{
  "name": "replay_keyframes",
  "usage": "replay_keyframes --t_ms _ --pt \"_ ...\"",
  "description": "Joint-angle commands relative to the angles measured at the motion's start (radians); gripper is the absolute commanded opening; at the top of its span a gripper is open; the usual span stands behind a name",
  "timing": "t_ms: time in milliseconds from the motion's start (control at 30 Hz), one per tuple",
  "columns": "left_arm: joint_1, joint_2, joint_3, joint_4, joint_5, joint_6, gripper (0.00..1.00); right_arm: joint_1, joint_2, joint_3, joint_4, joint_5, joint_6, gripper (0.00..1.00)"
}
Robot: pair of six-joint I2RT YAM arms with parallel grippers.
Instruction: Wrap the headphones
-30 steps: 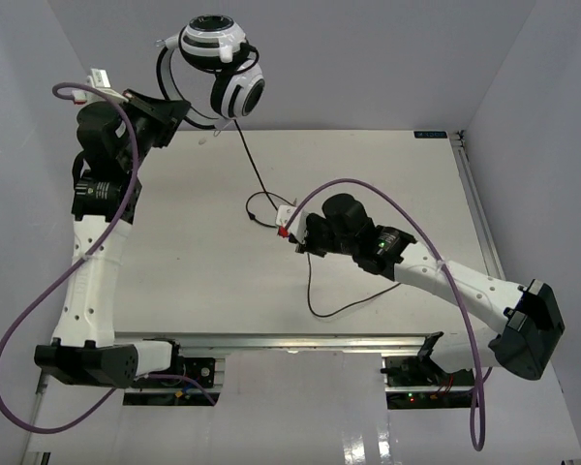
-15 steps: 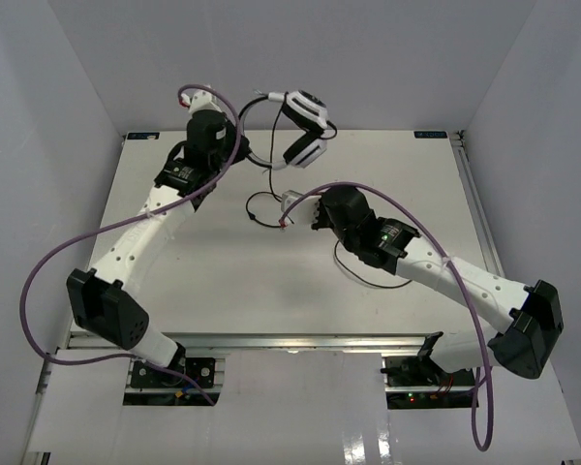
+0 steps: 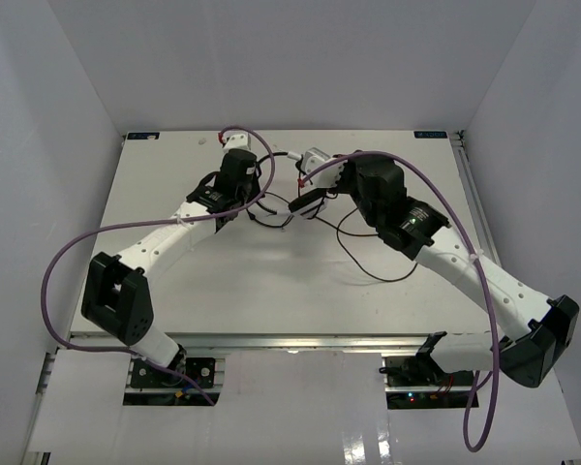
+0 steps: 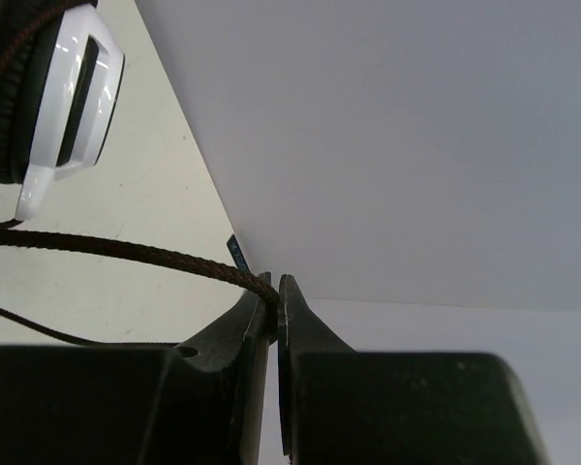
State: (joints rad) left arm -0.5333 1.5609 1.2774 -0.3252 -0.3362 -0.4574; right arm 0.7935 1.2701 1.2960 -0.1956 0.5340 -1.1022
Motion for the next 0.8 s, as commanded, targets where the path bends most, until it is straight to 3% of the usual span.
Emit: replay_keyframes --t_ms 0,333,633,767 --pt "-0.041 -0.122 -0.054 0.136 0.077 0.011 0.00 -0.029 0.001 0.057 0.009 -0.123 0.055 0.08" --pt "-0.079 -0.210 -0.137 0.140 0.154 0.003 0.00 -0.063 0.110 0.219 -0.192 -0.415 0.212 0.08" --pt "-0.080 -0.151 -0.098 0.108 0.125 -0.046 0.00 -0.047 0.076 0.188 -0.311 -0.572 0.133 0.08" --pt "-0.080 -0.116 -0.075 0.111 0.148 -0.069 0.00 -0.043 0.056 0.178 -0.316 -0.560 0.119 0.08"
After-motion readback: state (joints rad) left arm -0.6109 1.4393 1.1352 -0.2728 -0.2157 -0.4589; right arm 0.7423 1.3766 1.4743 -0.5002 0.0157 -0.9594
